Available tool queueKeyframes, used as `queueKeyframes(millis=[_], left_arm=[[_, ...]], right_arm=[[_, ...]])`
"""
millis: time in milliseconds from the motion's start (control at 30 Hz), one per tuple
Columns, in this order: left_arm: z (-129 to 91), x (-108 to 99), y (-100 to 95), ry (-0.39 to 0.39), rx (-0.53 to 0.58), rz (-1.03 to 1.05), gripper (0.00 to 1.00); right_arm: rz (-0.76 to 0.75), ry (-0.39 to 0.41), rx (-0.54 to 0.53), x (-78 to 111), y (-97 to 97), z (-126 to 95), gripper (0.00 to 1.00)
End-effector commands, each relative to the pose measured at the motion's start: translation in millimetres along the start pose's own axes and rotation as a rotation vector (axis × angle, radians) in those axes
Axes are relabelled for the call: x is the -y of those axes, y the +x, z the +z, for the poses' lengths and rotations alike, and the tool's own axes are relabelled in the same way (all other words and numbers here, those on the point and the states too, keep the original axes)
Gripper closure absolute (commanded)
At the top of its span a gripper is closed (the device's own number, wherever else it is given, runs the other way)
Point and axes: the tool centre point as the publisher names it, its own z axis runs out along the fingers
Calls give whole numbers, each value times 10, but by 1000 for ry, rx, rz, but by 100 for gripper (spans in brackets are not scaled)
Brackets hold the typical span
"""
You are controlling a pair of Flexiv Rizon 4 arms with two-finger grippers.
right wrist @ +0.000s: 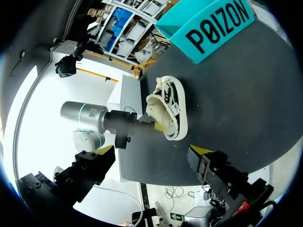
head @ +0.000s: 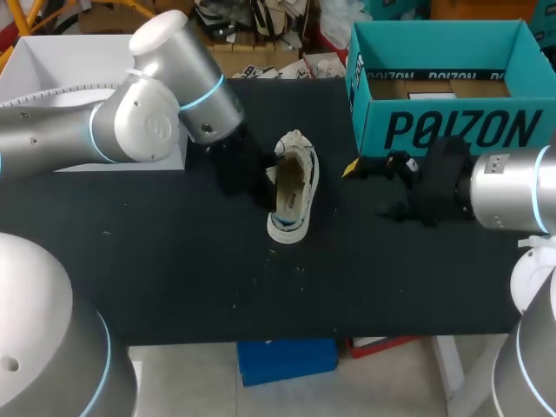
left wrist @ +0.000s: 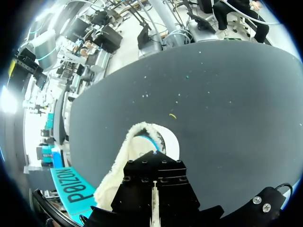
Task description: Take the shoe out of the shoebox, open the shoe tongue, remove and reinsert the insole, then place the shoe into the shoebox
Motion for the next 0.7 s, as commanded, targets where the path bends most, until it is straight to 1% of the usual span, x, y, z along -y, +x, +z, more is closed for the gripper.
queueKeyframes(millis=[33, 333, 700], left_arm=[[103, -61, -69, 15, -26, 8, 100], [290, -65, -136, 63, -111, 48, 100], [523, -129, -113, 72, -169, 50, 100]], right_arm=[[0, 0, 0, 5, 3, -1, 0], [0, 0, 0, 5, 3, -1, 0], [0, 0, 0, 5, 3, -1, 0]])
